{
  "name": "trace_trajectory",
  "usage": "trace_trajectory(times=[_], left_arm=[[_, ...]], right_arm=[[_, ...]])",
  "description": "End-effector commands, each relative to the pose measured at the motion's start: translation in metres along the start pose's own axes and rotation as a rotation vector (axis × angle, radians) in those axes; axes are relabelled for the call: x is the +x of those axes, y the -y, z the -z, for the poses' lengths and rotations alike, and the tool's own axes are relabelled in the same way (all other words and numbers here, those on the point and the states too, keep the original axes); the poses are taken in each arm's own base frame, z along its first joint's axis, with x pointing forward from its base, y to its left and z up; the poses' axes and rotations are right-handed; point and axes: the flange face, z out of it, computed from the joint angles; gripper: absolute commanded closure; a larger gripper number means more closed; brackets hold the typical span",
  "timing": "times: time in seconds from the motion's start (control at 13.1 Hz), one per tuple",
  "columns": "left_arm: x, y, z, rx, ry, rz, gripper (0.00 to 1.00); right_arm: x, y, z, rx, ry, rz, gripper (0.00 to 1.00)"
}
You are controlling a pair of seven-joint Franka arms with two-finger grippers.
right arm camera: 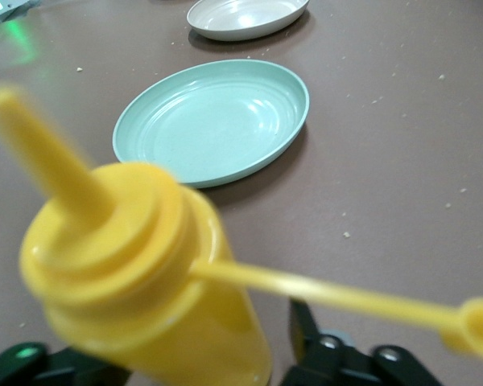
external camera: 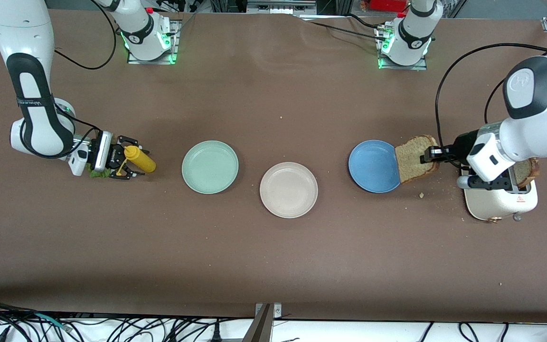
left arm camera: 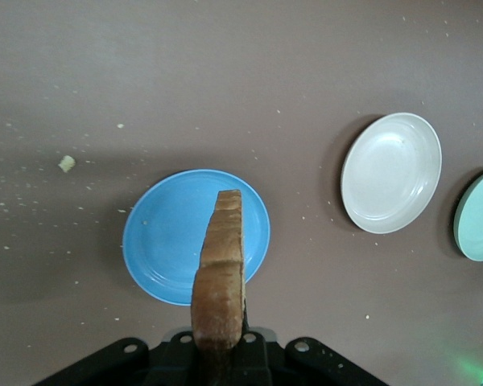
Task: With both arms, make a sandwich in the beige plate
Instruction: 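Carry the toast onto the beige plate with the left gripper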
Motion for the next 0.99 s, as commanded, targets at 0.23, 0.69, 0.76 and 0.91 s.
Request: trace_trajectory(times=[0.23, 0.69, 0.76, 0.91], left_arm=[[0.003, -0.048, -0.042, -0.137, 0.082, -0.023, 1.00], [0.024, -0.055, -0.093, -0.479, 0.162, 0.004, 1.00], [0.029, -0.054, -0.105, -0.530, 0.177, 0.020, 1.00], [0.038, -0.054, -0.133, -0.641, 0.196, 0.018, 1.00]], right_arm=[[0.016, -0.002, -0.006, -0.063, 0.015, 0.067, 0.94], [0.060, -0.021, -0.007, -0.084, 0.105, 0.168, 0.96], [0.069, -0.023, -0.005, -0.082, 0.119, 0.152, 0.96], [0.090, -0.027, -0.003, -0.068, 0.142, 0.129, 0.96]])
